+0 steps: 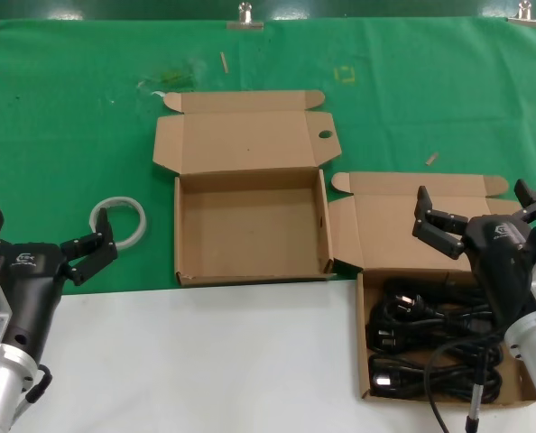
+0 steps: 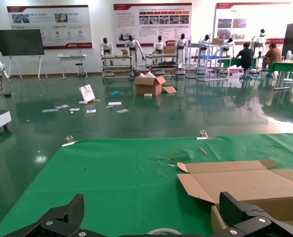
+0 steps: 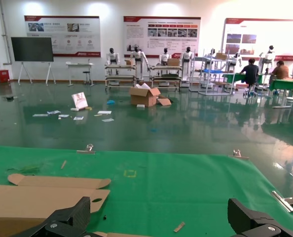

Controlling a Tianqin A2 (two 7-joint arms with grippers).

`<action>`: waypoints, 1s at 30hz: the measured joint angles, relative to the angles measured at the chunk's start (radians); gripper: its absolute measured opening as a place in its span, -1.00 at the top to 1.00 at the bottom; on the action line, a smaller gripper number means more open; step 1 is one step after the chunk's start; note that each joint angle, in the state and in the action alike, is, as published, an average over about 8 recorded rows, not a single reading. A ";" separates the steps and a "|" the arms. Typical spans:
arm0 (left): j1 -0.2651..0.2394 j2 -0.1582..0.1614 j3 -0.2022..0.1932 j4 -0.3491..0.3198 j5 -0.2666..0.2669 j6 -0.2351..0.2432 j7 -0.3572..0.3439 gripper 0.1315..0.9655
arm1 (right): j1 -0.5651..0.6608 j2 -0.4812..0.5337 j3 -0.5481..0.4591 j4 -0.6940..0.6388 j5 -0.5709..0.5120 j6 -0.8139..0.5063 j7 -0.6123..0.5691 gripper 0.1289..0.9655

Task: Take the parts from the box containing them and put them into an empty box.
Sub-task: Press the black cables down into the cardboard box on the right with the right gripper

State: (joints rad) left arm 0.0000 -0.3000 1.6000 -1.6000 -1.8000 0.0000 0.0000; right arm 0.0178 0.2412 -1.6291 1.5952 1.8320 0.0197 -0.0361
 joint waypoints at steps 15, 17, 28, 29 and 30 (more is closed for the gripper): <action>0.000 0.000 0.000 0.000 0.000 0.000 0.000 -1.00 | 0.000 0.000 0.000 0.000 0.000 0.000 0.000 -1.00; 0.000 0.000 0.000 0.000 0.000 0.000 0.000 -1.00 | -0.001 0.000 -0.002 0.001 0.001 0.003 0.000 -1.00; 0.000 0.000 0.000 0.000 0.000 0.000 0.000 -1.00 | -0.020 -0.002 -0.026 0.011 0.013 0.041 -0.010 -1.00; 0.000 0.000 0.000 0.000 0.000 0.000 0.000 -1.00 | -0.021 -0.002 -0.027 0.011 0.014 0.042 -0.011 -1.00; 0.000 0.000 0.000 0.000 0.000 0.000 0.000 -1.00 | -0.021 -0.002 -0.028 0.011 0.015 0.043 -0.012 -1.00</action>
State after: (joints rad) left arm 0.0000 -0.3000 1.6000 -1.6000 -1.7998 0.0000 0.0000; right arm -0.0031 0.2394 -1.6574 1.6064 1.8473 0.0632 -0.0480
